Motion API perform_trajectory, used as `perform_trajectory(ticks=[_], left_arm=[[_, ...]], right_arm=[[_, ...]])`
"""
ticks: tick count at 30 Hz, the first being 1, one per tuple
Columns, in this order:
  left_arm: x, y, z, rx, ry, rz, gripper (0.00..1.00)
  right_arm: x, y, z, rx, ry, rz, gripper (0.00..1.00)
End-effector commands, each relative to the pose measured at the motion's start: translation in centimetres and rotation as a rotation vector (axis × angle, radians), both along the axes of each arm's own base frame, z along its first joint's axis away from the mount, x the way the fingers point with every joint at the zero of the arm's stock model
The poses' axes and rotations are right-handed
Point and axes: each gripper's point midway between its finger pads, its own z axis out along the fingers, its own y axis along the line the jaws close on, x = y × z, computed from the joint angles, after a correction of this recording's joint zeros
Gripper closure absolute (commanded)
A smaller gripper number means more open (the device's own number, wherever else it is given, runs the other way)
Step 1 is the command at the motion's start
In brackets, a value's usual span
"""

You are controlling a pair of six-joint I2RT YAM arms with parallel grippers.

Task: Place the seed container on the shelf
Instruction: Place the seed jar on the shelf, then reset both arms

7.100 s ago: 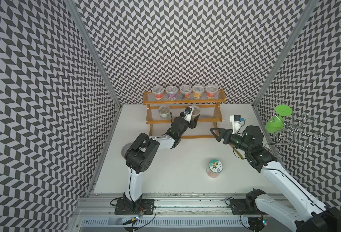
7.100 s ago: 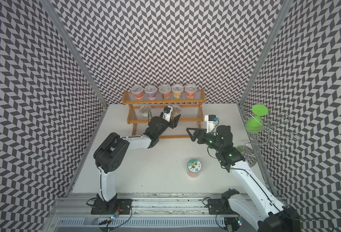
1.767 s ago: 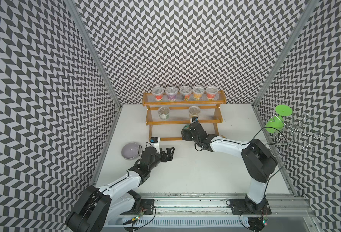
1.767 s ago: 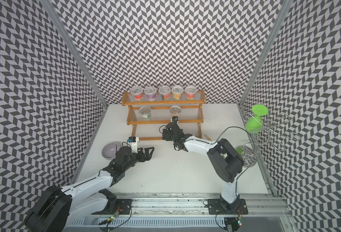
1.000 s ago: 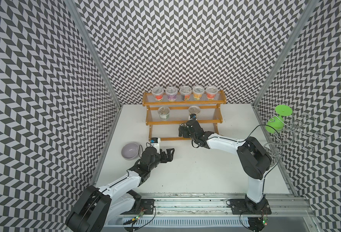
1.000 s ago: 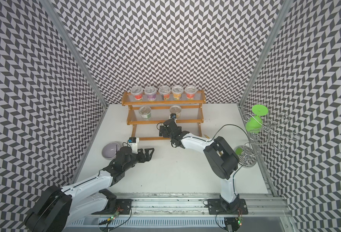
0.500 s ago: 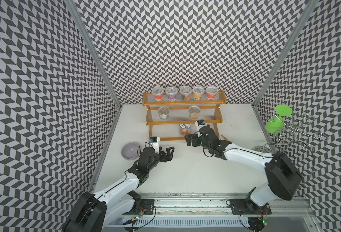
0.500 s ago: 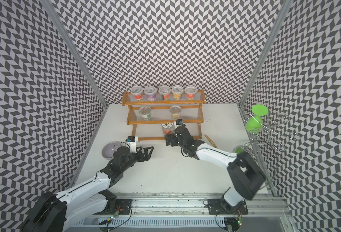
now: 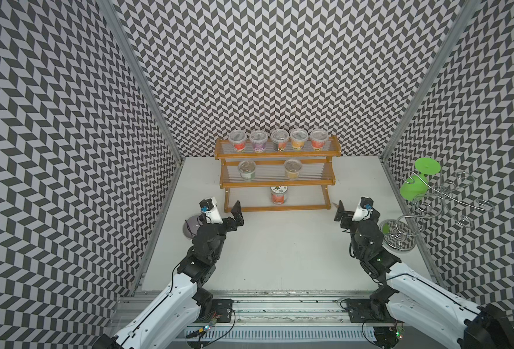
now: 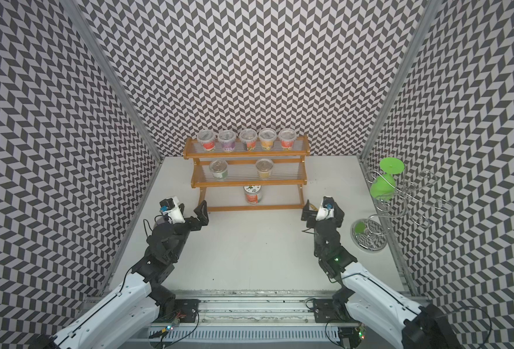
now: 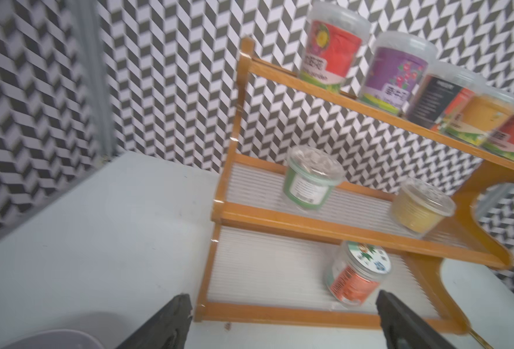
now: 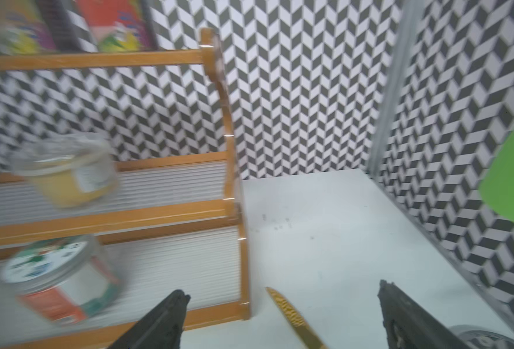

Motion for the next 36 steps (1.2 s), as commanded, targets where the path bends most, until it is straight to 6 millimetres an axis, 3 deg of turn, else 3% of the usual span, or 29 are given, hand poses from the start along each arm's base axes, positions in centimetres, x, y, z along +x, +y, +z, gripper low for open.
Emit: perform_trajectory(ticks=[1, 6, 8, 13, 16, 19, 23, 27, 32, 36], left_arm=[[0.8, 3.6, 1.8, 0.077, -0.020, 0.173, 0.00], [1.8, 6.8, 2.1, 0.090, -0.042, 0.252, 0.00], [2.3, 7.8, 1.6, 0.115, -0.053, 0.262, 0.00], [3.4, 10.0, -1.2, 0.230, -0.038, 0.299, 0.00], [3.8, 11.0, -2.9, 0.228, -0.057, 0.302, 0.00], [4.3, 10.8, -4.3, 0.259, -0.058, 0.274, 0.00], [4.7, 9.7, -6.4, 0.256, -0.072, 0.180, 0.00], [6.6, 8.5, -7.2, 0.246, -0.047, 0.062, 0.00], [6.8, 7.8, -8.0, 0.211, -0.090, -0.016, 0.00], [7.1, 7.9, -9.2, 0.218, -0.073, 0.022, 0.00]], right_arm=[[1.0, -1.7, 2.2, -0.003, -0.069, -0.078, 0.01], [2.5, -1.6, 0.5, -0.057, -0.026, -0.036, 0.01], [2.8, -2.7, 0.1, -0.079, -0.032, -0.078, 0.01], [4.0, -4.5, -1.3, -0.091, -0.022, -0.064, 0.01], [3.7, -5.7, -2.3, -0.064, -0.063, -0.054, 0.00], [3.1, -5.2, -3.8, -0.027, -0.085, 0.044, 0.00], [3.5, -3.7, -3.1, -0.019, -0.146, 0.184, 0.00], [3.3, -2.8, -4.1, -0.007, -0.173, 0.286, 0.00], [2.2, -4.0, -3.4, 0.017, -0.270, 0.216, 0.01], [4.7, -6.3, -5.2, 0.073, -0.144, 0.074, 0.00]])
